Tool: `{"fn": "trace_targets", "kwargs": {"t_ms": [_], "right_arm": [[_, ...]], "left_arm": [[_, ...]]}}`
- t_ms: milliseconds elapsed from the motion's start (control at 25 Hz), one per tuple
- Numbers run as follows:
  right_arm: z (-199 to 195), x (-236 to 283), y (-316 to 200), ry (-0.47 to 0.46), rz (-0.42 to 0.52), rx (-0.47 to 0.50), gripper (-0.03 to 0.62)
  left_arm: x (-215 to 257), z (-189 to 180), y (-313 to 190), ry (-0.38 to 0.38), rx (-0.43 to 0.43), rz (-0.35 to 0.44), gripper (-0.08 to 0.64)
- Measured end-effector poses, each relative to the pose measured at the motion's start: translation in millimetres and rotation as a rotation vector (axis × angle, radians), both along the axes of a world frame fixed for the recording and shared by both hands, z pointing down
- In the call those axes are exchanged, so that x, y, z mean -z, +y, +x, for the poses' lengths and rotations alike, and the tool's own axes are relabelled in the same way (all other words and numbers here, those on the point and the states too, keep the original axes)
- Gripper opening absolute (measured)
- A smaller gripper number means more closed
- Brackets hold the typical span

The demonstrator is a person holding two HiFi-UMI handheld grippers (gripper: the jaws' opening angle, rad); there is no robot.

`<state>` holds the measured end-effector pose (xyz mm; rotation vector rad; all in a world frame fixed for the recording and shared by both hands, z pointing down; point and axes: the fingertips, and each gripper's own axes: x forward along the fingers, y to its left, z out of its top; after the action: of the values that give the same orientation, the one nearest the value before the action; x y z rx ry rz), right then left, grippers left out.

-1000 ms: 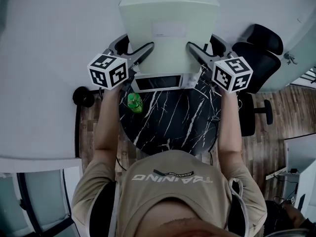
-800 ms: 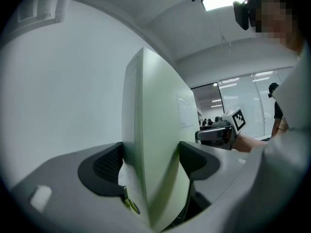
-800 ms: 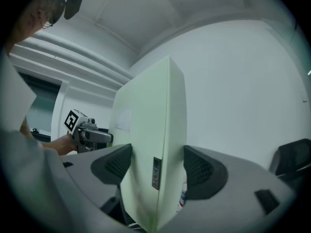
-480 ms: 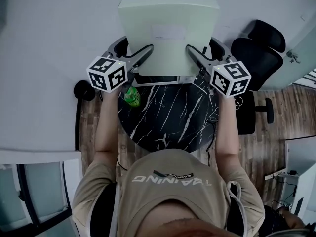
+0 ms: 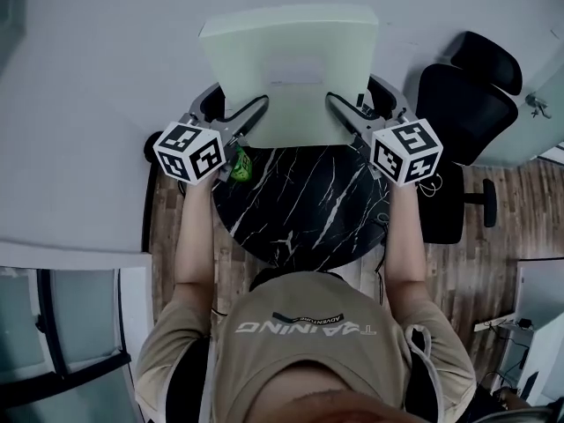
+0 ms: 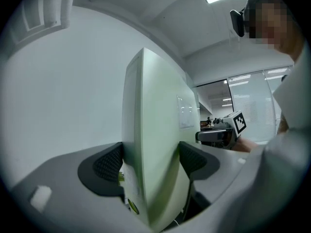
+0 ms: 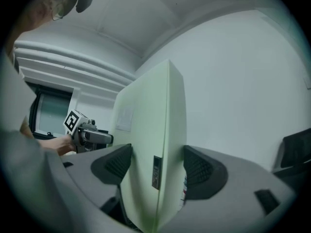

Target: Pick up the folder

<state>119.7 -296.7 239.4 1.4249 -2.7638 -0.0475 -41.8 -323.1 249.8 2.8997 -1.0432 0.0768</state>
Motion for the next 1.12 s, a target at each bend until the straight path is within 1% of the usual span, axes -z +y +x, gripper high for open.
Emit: {"fn": "trace_targets", "kwargs": {"t_ms": [200, 640, 880, 1000, 1120], "right_arm": [[-7.3, 4.5, 5.1, -0.008, 0.018, 0.011, 0.298], [-22.8, 5.0, 19.7, 0.002, 0.012, -0.051, 0.298], [-30.9, 8.7, 21.4, -0.028, 0.020, -0.072, 0.298], [-31.6, 9.7, 22.0, -0.016, 0.019, -0.076, 0.298], [-31.1, 15.4, 23.2, -0.001, 0.033, -0.083, 0.298]], "left_arm": [[7.6, -7.5, 7.0, -0.018, 0.015, 0.024, 0.347], [7.8, -21.1, 13.8, -0.003, -0.034, 0.040, 0.348], [15.6, -28.7, 12.4, -0.005, -0.054, 0.055, 0.348], [17.5, -29.3, 12.7, -0.013, -0.057, 0.070, 0.348], [20.5, -28.2, 12.4, 0.005, -0.066, 0.080, 0.348]]}}
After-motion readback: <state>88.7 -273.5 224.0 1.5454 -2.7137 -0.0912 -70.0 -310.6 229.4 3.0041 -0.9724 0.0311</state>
